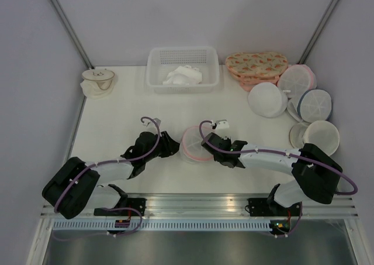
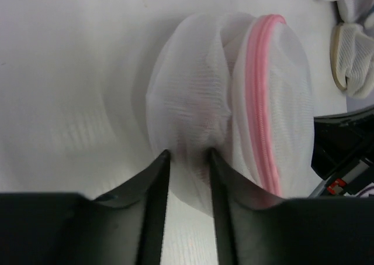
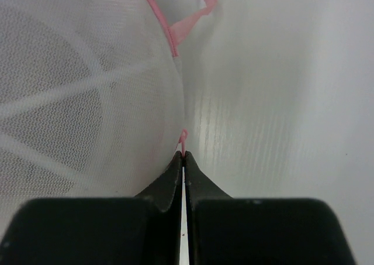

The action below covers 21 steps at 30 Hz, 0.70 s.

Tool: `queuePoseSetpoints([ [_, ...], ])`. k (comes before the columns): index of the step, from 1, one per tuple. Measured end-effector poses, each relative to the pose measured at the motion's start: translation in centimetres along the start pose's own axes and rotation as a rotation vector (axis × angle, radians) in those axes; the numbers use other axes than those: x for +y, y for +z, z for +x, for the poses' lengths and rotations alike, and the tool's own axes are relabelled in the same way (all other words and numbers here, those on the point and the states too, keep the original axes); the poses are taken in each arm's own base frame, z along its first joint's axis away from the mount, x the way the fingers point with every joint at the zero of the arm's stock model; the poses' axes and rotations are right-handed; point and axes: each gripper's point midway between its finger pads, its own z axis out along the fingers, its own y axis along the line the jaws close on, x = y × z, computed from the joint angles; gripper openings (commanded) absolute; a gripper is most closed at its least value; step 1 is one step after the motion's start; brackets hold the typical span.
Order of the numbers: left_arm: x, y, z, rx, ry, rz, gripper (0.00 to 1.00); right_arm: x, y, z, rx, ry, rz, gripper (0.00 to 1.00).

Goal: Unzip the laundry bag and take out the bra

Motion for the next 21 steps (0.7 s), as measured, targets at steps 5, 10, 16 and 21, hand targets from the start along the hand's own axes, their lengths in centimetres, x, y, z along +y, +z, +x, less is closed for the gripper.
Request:
queuePoseSetpoints([
  [5,-1.5,0.7,0.4,0.027,0.003,0.088,0.20,0.6,0.0,0.5,0.017,-0.005,-0.044,0.00],
  [10,-2.6,0.9,0.4,0.035,-0.003,0.149,0.02,1.2,-0.3,0.2,0.013,0.005,-0.086,0.01],
  [16,-3.5,0.7,0.0,0.021,0.001,0.187,0.02,1.1,-0.4,0.2,0.018,0.014,-0.081,0.48],
  [21,-4.7,-0.2,-1.1,-0.011,0.009,0.219,0.02,-0.8,-1.9,-0.5,0.001,0.016,-0.026,0.79],
])
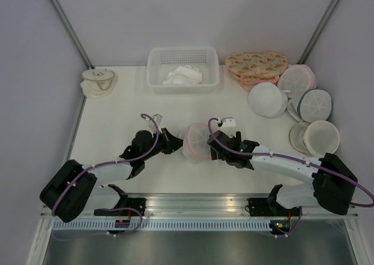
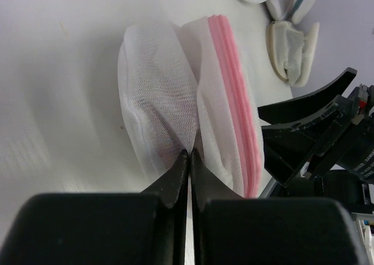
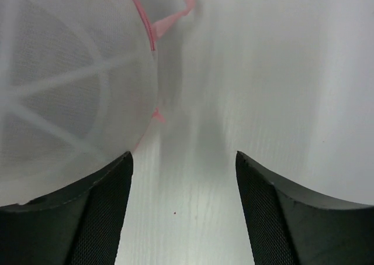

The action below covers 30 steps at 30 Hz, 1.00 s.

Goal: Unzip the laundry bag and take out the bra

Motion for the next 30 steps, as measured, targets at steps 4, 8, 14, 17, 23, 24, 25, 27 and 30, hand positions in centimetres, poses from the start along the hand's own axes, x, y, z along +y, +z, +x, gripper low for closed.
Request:
queuePoseSetpoints([
  [4,-1.8,-1.0,-1.3,-0.041,0.015,0.042,0.02,0.4,-3.3,-3.0,-0.084,0.062,-0.099,0.88],
  [8,-2.9,-1.9,-2.1,-0.064,0.023,0.065,0.02,2.3,-7.2,-6.4,-0.171,0.122,-0.279,0.98],
  [14,-2.6,-2.2,-1.7,-0.046,0.017,0.047,0.02,5.4,-8.6,-9.0,-0.201,0.124,-0.400,0.98],
  [17,-2.6,-2.2,-1.7,-0.045,0.016,0.046,0.02,7.1,-7.3,-8.1,-0.150,0.098,-0.421,0.98],
  [23,-3.0,-2.6,-1.9,-0.053,0.019,0.054,0.02,8.0,-5.4,-5.9,-0.069,0.049,-0.397,0.98],
  [24,-3.1,-2.7,-2.0,-0.055,0.020,0.057,0.02,7.6,-5.2,-5.7,-0.065,0.044,-0.373,0.98],
  [25,-3.2,-2.8,-2.0,-0.058,0.021,0.058,0.02,7.2,-5.1,-5.7,-0.068,0.041,-0.342,0.98],
  [27,-3.3,-3.0,-2.1,-0.060,0.021,0.059,0.02,5.8,-5.0,-6.0,-0.076,0.044,-0.265,0.98],
  [30,-3.3,-3.1,-2.2,-0.064,0.022,0.061,0.02,3.8,-4.8,-6.2,-0.092,0.045,-0.155,0.98],
])
